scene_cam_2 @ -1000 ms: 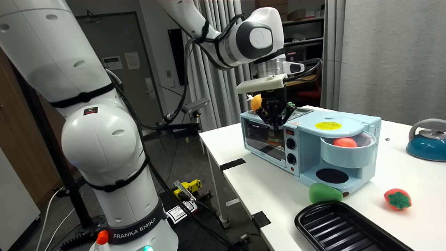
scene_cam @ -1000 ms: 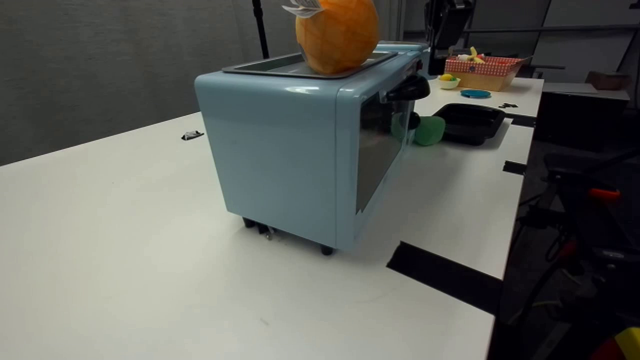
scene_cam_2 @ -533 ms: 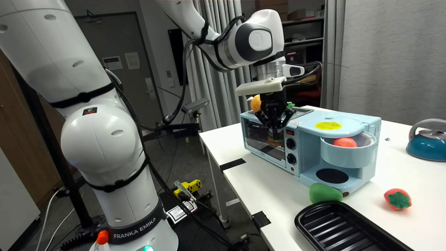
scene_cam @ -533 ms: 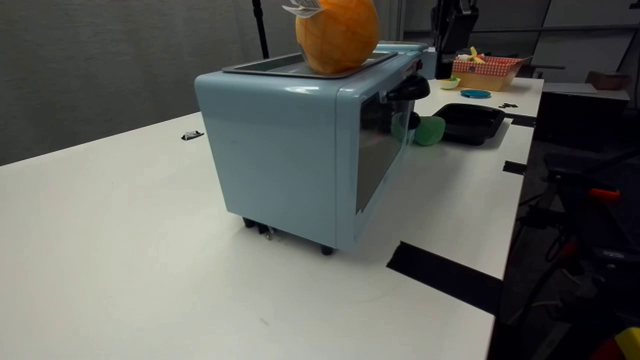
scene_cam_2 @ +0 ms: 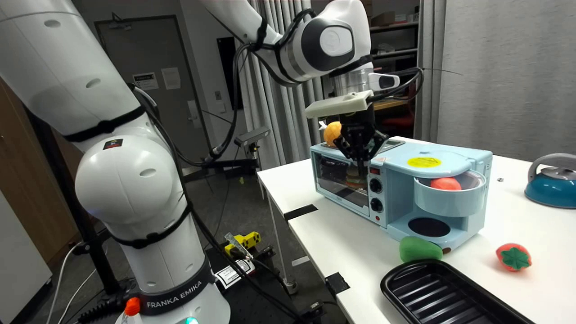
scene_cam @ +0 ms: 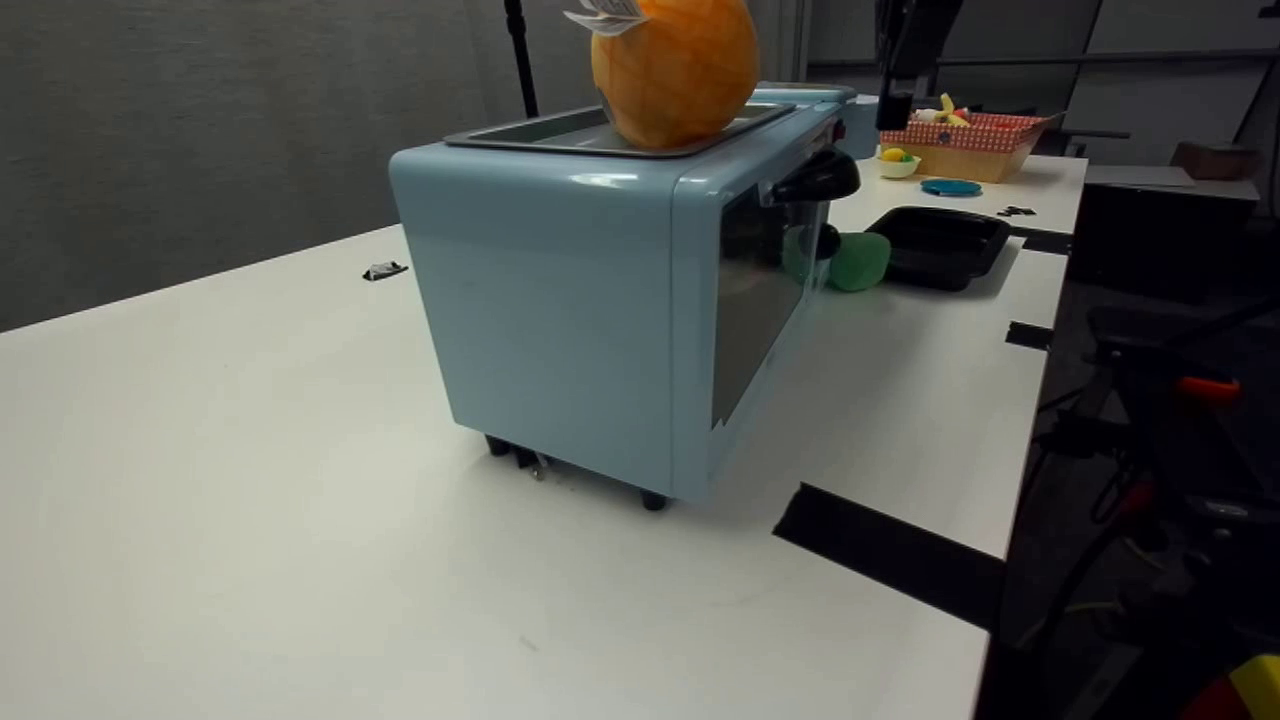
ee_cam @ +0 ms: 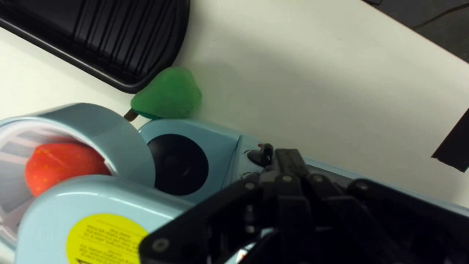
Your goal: Press the on/off button of the oven
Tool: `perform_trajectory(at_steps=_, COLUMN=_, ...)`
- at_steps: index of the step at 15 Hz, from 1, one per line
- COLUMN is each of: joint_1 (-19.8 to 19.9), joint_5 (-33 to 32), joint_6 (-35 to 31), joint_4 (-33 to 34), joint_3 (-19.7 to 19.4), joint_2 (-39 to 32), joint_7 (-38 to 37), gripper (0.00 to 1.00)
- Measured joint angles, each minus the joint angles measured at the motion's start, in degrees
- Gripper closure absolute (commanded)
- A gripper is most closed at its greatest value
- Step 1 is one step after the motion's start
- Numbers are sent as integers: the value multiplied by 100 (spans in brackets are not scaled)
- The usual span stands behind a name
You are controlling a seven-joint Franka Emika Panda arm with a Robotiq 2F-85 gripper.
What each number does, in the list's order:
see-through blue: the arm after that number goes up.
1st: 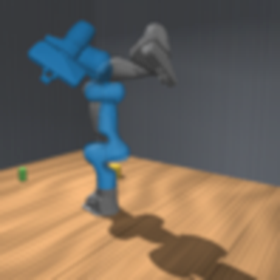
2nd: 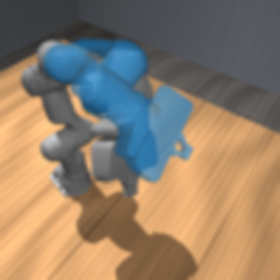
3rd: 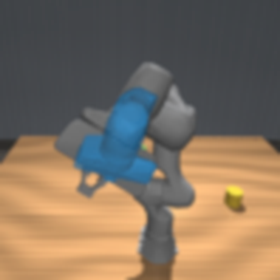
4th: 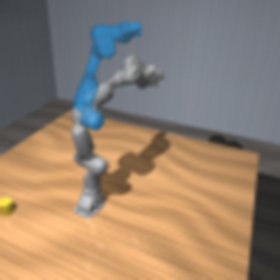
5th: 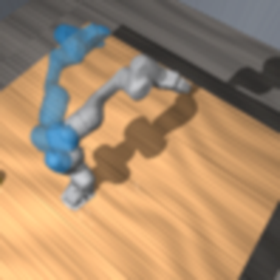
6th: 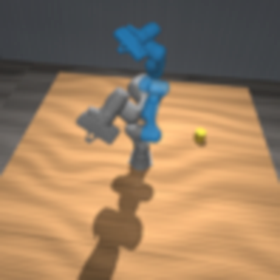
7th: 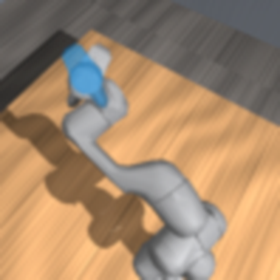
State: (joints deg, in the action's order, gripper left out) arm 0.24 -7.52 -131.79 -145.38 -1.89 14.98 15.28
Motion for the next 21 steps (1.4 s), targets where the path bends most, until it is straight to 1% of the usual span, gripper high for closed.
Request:
perform_trajectory(at_steps=9, joint_1=30, joint_5=0, joint_6=0, joint_4=44, joint_3=-39, joint_2=-29, joint_7=-7, gripper=100)
perform_trajectory(at_steps=15, joint_1=29, joint_5=0, joint_6=-4, joint_4=191, joint_3=-39, joint_2=-89, joint_7=-7, gripper=100)
perform_trajectory(at_steps=21, joint_1=28, joint_5=1, joint_6=-5, joint_4=370, joint_3=-30, joint_2=-314, joint_7=-7, gripper=100)
